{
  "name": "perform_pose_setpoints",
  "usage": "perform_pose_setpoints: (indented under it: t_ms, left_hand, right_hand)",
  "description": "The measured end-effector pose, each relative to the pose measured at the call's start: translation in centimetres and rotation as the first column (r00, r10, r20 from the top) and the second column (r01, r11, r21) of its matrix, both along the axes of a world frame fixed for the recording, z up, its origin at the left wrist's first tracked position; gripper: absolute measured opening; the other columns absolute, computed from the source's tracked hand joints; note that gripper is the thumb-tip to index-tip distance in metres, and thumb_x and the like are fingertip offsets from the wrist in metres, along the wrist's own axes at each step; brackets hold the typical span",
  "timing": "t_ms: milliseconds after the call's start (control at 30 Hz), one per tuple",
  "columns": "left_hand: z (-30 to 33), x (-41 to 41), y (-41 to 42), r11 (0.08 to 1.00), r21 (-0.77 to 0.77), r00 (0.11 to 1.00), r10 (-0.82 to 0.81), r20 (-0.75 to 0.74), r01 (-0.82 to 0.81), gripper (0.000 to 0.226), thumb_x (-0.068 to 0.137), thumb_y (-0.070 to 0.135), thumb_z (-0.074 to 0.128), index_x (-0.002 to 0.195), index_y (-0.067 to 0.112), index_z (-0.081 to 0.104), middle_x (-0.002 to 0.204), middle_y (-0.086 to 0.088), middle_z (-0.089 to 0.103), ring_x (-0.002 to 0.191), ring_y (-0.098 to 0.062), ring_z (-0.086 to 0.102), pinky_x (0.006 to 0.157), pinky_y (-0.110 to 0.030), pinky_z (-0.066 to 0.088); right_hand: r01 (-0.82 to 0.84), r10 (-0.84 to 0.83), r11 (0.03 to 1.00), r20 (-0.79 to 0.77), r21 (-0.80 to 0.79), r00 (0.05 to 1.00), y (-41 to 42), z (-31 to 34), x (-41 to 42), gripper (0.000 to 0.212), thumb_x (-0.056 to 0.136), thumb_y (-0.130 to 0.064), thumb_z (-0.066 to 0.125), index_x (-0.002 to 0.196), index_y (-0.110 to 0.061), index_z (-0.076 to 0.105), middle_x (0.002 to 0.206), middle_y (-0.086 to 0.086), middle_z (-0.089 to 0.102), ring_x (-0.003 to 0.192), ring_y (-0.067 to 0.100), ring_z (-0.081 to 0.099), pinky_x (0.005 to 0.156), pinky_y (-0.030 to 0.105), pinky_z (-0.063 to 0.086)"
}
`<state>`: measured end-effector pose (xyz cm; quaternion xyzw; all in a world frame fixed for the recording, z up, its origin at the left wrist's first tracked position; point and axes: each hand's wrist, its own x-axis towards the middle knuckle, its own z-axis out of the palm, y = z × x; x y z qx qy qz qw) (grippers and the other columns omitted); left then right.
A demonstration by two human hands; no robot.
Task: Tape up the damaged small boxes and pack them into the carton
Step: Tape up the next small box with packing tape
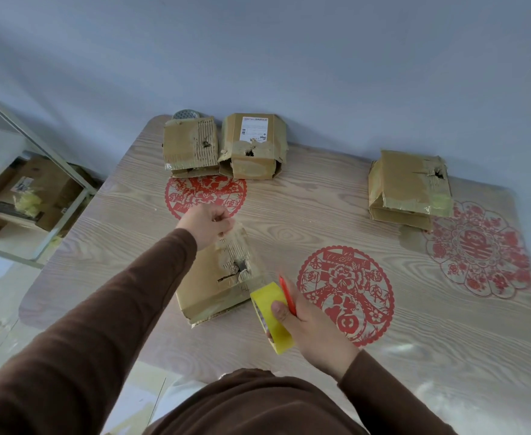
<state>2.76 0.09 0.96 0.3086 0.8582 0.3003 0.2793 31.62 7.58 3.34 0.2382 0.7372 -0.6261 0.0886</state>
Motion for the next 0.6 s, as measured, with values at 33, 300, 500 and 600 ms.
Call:
perform_pose_setpoints:
  t_ms: [33,300,500,600]
  left_hand:
    - [-0.3,-0.3,0.3,1.0,0.001,1.0,0.016,-0.027,-0.016,0.023,0.096,0.024,0.065,0.075,0.015,0.067,0.071,-0.001,0.069,0.065,-0.016,0.058,0.074,-0.032,0.054]
    - [-0.5,-1.7,2.4,0.989,-0.112,0.97,-0.12,-0.212,0.098,0.023,0.101,0.023,0.053,0.083,0.011,0.062,0.074,-0.004,0.062,0.066,-0.02,0.053,0.061,-0.03,0.042]
    - [-2.1,-2.1,2.4,0.969,-0.196,0.961,-0.188,-0.201,0.148,0.024,0.102,0.023,0.047,0.082,0.014,0.054,0.077,-0.009,0.061,0.069,-0.028,0.056,0.063,-0.039,0.047]
    - [-2.6,-2.6,2.3,0.966,-0.217,0.967,-0.182,-0.176,0.142,0.029,0.103,0.022,0.045,0.075,0.017,0.044,0.068,-0.004,0.049,0.061,-0.022,0.045,0.057,-0.033,0.035]
  right_hand:
    - [-0.032,0.031,0.997,0.021,0.072,0.999,-0.1,-0.2,0.1,0.049,0.1,-0.057,0.037,0.146,-0.06,0.02,0.144,-0.029,0.045,0.121,-0.003,0.057,0.106,0.021,0.042]
    - [0.081,-0.072,0.995,0.132,-0.065,0.989,0.0,-1.1,-0.2,0.041,0.105,-0.046,0.042,0.145,-0.045,0.046,0.141,-0.024,0.054,0.131,-0.005,0.048,0.113,0.022,0.036]
    - [0.037,-0.054,0.995,0.172,0.098,0.984,-0.4,-1.4,-1.2,0.041,0.107,-0.045,0.038,0.143,-0.034,0.054,0.094,-0.016,0.074,0.064,-0.005,0.055,0.063,0.019,0.041]
    - [0.056,-0.069,0.996,0.192,0.071,0.979,-0.6,-2.3,-1.8,0.041,0.106,-0.046,0.04,0.138,-0.026,0.056,0.129,0.011,0.065,0.114,0.023,0.063,0.102,0.045,0.046]
